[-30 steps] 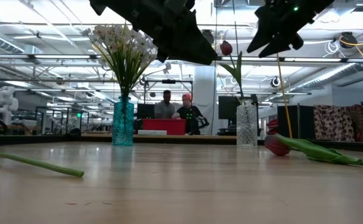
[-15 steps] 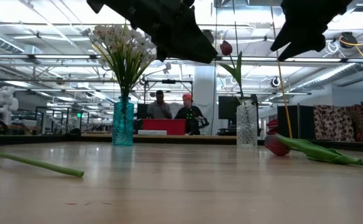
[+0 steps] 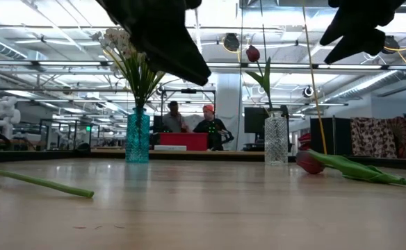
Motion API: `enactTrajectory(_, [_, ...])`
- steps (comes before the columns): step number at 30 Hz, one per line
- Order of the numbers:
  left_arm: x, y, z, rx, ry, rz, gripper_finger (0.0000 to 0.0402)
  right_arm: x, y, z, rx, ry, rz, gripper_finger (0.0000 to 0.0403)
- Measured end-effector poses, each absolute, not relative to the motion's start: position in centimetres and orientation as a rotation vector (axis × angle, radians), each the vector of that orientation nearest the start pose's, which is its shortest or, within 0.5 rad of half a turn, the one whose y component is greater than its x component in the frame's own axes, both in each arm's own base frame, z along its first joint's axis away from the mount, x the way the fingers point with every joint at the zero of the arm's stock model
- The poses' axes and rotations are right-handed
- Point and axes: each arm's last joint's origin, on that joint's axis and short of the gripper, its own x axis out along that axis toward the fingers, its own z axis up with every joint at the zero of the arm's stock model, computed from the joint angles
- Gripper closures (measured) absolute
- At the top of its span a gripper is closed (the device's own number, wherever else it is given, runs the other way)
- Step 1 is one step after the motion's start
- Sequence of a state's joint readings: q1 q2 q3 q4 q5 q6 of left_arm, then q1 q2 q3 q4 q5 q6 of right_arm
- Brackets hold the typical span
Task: Sort flowers into vase by color
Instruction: Put the left red tulip into the transparent vase
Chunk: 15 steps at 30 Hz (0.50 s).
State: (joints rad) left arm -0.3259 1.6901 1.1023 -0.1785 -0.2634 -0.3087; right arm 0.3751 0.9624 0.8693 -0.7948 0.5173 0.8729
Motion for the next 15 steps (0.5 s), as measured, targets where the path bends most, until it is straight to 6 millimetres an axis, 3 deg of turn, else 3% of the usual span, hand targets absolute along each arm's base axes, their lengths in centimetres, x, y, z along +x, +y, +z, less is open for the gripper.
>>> enactTrajectory(15, [31.4, -14.7, 20.4, -0.213, 0.869, 0.071, 0.0277, 19.3, 10.1, 24.1, 0.362, 0.761, -0.536, 0.0140])
